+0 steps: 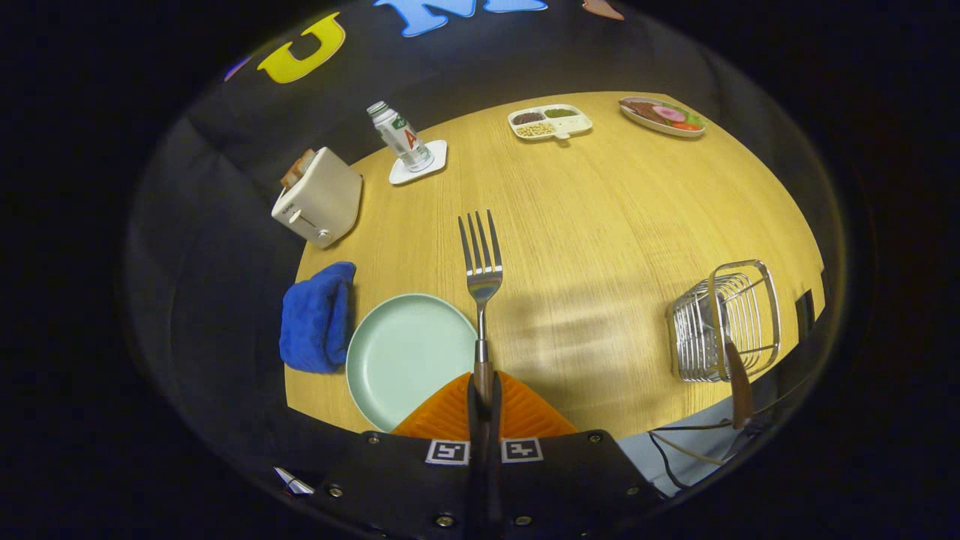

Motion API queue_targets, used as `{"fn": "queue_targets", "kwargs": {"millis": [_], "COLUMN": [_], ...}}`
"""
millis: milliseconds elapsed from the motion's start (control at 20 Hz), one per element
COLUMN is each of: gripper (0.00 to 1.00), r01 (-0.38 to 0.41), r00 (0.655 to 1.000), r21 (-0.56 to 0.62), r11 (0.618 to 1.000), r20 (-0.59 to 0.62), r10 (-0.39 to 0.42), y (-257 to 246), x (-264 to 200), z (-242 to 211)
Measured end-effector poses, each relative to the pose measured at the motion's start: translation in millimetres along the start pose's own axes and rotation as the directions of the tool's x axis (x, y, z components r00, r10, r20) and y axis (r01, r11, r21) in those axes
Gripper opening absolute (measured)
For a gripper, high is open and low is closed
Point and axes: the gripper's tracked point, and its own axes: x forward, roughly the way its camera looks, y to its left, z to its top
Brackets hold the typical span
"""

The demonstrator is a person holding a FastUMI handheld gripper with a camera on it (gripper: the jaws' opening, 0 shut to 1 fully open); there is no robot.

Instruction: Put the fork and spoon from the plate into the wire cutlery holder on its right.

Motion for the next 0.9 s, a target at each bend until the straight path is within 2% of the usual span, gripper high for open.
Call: {"fn": "queue_targets", "kwargs": {"millis": [250,450,900], "gripper": [0.01,0.01,0.01], "r01": [0.017,0.014,0.088], "r00": [0.998,0.993,0.961], "r21": [0.052,0.141,0.341], "r11": [0.999,0.990,0.936], "r20": [0.058,0.115,0.217], "r10": [-0.020,-0.030,-0.169], "y": [-25,-46,-117], "x": [-21,-48,-107], "z": [13,24,25]}}
